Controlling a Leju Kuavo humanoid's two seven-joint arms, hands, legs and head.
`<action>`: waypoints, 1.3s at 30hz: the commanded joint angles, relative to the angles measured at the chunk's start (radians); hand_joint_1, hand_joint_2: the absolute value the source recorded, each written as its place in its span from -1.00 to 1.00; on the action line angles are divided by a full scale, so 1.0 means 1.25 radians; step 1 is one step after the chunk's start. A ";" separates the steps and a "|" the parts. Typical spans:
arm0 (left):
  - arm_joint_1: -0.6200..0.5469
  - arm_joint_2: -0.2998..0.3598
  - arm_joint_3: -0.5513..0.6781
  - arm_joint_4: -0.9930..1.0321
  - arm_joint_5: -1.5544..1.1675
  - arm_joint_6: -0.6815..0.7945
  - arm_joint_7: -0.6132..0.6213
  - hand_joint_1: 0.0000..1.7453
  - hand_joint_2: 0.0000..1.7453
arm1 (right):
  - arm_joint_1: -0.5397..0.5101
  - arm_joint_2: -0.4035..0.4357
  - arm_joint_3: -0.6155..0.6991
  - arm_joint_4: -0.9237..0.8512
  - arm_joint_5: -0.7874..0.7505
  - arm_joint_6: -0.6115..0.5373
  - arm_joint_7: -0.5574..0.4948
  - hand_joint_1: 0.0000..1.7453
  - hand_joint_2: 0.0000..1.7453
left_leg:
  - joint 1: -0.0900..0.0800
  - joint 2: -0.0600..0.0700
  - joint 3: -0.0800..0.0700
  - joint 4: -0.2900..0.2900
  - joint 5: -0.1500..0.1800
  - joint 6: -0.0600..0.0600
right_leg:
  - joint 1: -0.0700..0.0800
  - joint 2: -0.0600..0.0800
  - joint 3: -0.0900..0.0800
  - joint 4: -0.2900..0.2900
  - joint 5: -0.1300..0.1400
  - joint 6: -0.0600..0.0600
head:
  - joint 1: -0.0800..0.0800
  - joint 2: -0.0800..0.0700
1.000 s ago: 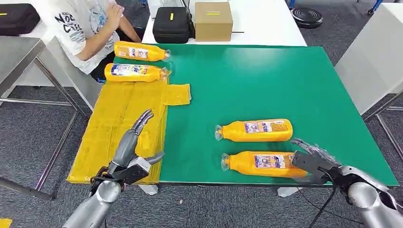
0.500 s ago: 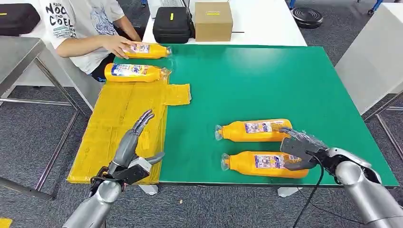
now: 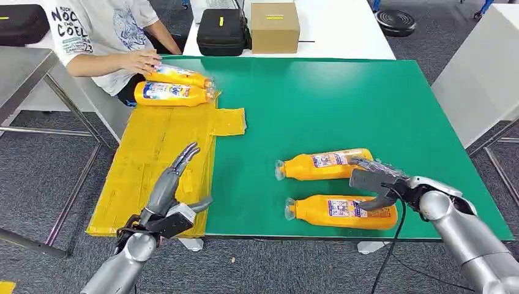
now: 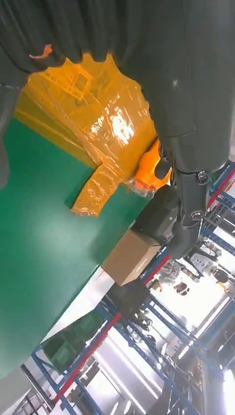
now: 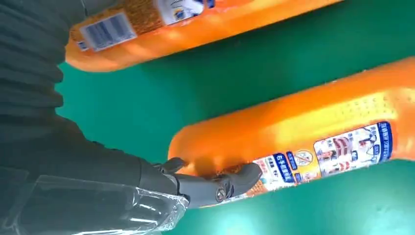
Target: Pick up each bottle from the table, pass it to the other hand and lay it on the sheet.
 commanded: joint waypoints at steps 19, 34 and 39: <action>0.060 0.038 0.017 -0.091 -0.024 -0.001 0.021 -1.00 1.00 | -0.001 -0.037 0.004 -0.109 -0.070 -0.044 -0.041 -1.00 1.00 | 0.001 -0.001 0.003 0.001 -0.001 -0.002 | 0.001 -0.001 0.003 0.000 -0.002 -0.002 | 0.000 0.000; 0.050 0.039 0.023 -0.096 -0.022 -0.002 0.023 -1.00 1.00 | 0.195 -0.061 -0.121 -0.320 -0.051 -0.034 -0.034 -1.00 1.00 | 0.001 -0.002 0.002 0.001 -0.002 -0.002 | 0.002 -0.001 0.002 0.000 -0.001 -0.002 | 0.000 0.000; 0.042 0.039 0.021 -0.092 -0.021 -0.002 0.028 -1.00 1.00 | 0.220 -0.076 -0.130 -0.346 -0.050 -0.034 -0.029 -1.00 1.00 | 0.001 -0.002 0.001 0.000 0.000 -0.001 | 0.001 -0.001 0.001 -0.001 0.000 -0.001 | 0.000 0.000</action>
